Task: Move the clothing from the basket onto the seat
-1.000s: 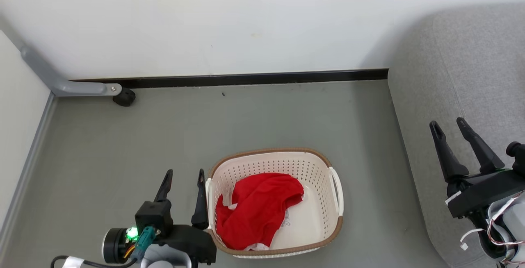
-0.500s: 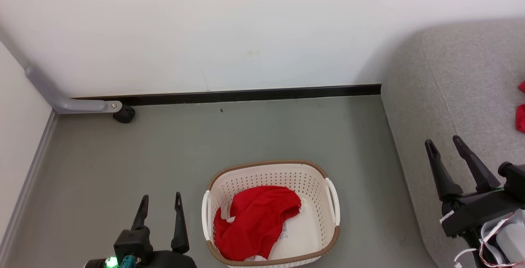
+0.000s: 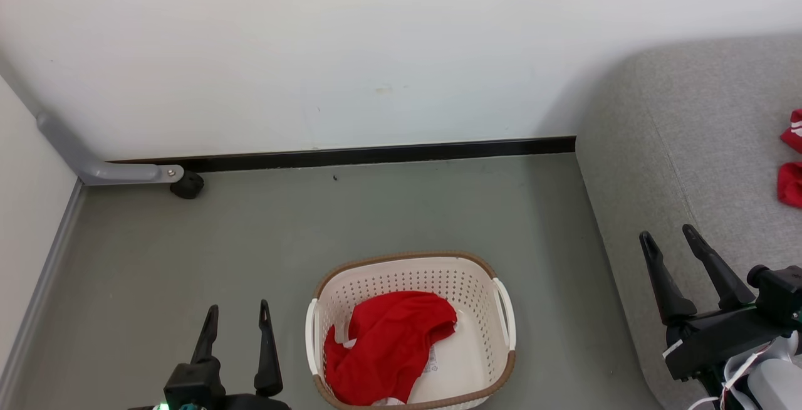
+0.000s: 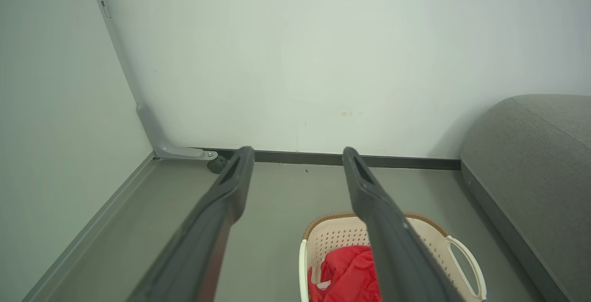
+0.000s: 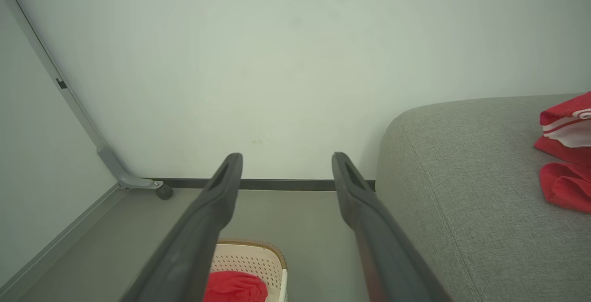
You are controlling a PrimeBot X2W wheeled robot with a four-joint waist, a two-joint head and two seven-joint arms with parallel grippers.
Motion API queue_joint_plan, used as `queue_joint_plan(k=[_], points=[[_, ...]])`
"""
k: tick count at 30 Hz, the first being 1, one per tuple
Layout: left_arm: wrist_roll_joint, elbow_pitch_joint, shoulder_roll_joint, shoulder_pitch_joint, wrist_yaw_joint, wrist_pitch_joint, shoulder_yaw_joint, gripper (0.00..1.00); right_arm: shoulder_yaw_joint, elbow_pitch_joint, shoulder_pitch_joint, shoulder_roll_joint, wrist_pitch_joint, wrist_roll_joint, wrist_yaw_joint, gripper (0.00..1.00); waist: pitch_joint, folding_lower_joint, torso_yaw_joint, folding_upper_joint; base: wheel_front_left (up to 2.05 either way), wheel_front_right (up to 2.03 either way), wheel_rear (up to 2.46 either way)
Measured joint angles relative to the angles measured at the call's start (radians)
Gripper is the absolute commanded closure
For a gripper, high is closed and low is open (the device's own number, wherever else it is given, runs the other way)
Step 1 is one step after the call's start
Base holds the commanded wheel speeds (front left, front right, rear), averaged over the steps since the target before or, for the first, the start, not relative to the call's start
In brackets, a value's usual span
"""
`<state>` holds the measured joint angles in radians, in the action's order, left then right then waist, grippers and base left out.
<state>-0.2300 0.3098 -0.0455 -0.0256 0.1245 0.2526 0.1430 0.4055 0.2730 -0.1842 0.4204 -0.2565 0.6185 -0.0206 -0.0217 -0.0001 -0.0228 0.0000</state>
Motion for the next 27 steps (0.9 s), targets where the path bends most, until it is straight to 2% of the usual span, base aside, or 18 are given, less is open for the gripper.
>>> queue_joint_plan(k=[17,27], points=[[-0.002,-0.043,-0.001,0.017,0.000,0.000,0.056,0.00,-0.064,-0.024,0.009,-0.007,0.000,-0.021,-0.002,0.00,-0.037,0.0002,0.014,0.0001,0.00,0.00,0.00],[-0.035,-0.052,-0.002,0.016,0.000,0.000,0.163,0.00,-0.105,-0.070,0.006,0.004,0.000,-0.034,-0.034,0.00,-0.105,0.0002,0.018,0.0000,0.00,0.00,0.00]])
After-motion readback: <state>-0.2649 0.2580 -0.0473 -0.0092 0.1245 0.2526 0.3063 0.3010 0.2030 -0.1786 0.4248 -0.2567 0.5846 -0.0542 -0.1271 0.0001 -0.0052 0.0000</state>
